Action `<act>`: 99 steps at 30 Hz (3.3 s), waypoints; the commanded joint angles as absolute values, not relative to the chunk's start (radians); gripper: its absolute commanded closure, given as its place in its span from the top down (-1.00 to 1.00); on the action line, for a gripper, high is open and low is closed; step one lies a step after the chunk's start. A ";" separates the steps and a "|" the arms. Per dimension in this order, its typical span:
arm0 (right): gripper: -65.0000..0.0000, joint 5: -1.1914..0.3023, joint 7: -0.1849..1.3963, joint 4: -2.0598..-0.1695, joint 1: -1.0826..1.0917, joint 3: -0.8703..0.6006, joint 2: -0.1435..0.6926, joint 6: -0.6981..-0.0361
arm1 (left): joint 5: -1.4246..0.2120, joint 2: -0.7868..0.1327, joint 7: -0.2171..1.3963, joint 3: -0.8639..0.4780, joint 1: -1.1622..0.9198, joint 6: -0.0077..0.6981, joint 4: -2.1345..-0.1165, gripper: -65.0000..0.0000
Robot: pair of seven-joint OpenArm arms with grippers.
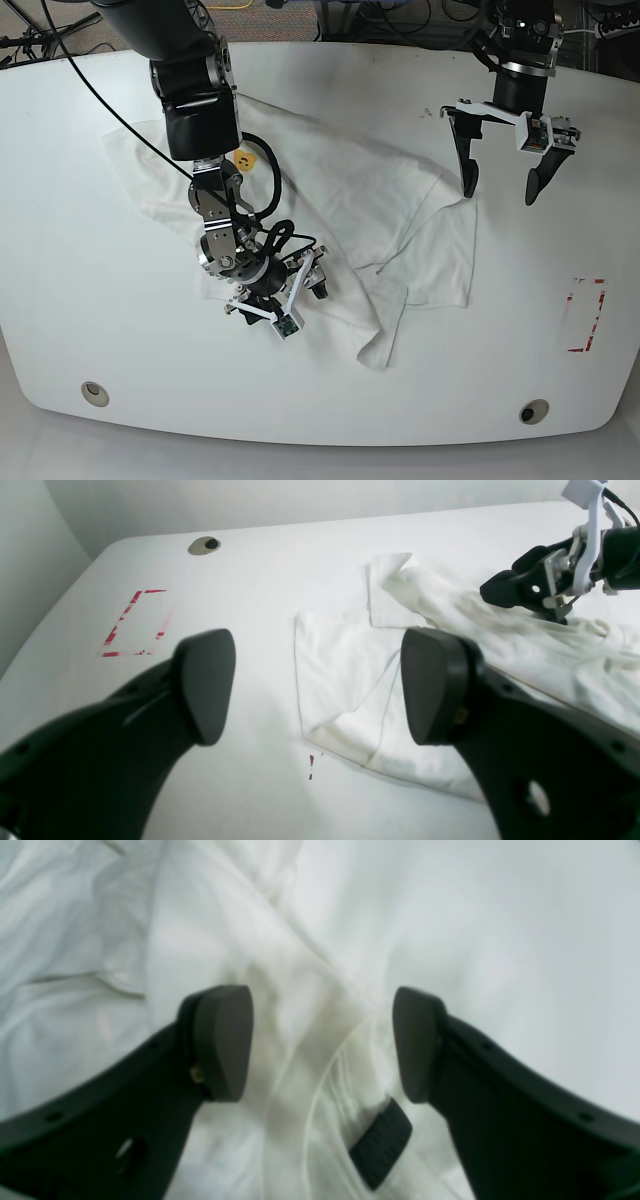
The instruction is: Fold the T-shirt properly
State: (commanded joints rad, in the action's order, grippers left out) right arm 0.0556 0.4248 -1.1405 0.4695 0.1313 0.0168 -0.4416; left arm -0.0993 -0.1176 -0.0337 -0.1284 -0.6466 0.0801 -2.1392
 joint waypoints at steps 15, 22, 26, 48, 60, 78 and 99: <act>0.30 0.052 0.397 -1.100 0.486 0.147 0.027 -0.433 | -0.096 -0.117 -0.034 -0.127 -0.645 0.079 -2.139 0.50; 0.29 0.052 0.394 -1.103 0.477 0.163 0.033 -0.417 | -0.096 -0.117 -0.040 -0.129 -0.646 0.078 -2.136 0.50; 0.30 0.052 0.390 -1.084 0.483 0.156 0.040 -0.416 | -0.097 -0.117 -0.040 -0.130 -0.647 0.078 -2.136 0.51; 0.30 0.047 0.330 -1.003 0.499 0.200 0.024 -0.438 | -0.097 -0.117 -0.053 -0.132 -0.657 0.076 -2.134 0.52; 0.30 0.049 0.342 -1.076 0.489 0.225 0.031 -0.430 | -0.100 -0.115 -0.052 -0.136 -0.656 0.078 -2.132 0.52; 0.30 0.046 0.335 -0.995 0.519 0.199 0.011 -0.431 | -0.099 -0.115 -0.057 -0.136 -0.653 0.075 -2.141 0.52; 0.31 0.062 0.302 -0.899 0.524 0.205 0.021 -0.434 | -0.101 -0.113 -0.060 -0.137 -0.657 0.078 -2.143 0.51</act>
